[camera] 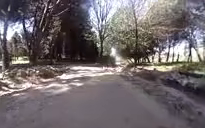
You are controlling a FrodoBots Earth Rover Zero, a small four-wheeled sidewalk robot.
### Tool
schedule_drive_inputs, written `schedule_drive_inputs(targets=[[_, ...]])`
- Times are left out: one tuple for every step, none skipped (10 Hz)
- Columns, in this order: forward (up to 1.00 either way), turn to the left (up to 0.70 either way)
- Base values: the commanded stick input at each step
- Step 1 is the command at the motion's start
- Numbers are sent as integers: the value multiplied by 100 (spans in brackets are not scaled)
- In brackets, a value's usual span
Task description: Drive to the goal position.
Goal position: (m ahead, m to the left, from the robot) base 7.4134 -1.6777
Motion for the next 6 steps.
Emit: schedule_drive_inputs(targets=[[70,0],[70,0],[70,0],[70,0],[70,0],[70,0]])
